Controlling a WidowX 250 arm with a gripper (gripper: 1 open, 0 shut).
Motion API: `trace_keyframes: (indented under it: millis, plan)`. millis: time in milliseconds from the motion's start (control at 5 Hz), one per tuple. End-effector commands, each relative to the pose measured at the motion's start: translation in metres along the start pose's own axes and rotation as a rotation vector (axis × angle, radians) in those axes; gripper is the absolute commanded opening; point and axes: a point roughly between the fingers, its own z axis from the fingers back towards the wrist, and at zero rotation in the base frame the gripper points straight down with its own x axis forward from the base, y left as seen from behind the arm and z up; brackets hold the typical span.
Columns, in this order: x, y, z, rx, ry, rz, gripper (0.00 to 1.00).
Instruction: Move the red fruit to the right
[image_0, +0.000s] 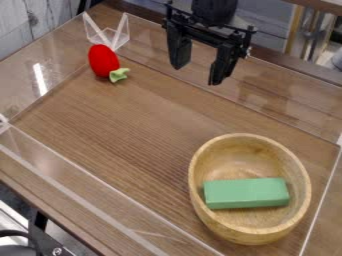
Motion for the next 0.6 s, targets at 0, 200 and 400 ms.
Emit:
trace_keyframes:
  millis: [0,200,400]
  plan:
    - [0.0,0.009,-0.012,-0.003,0.021,0.005,1.0]
    - [0.004,0.041,-0.011,-0.015,-0.011,0.199,1.0]
    - [0.007,0.083,-0.008,-0.033,-0.056,0.416,1.0]
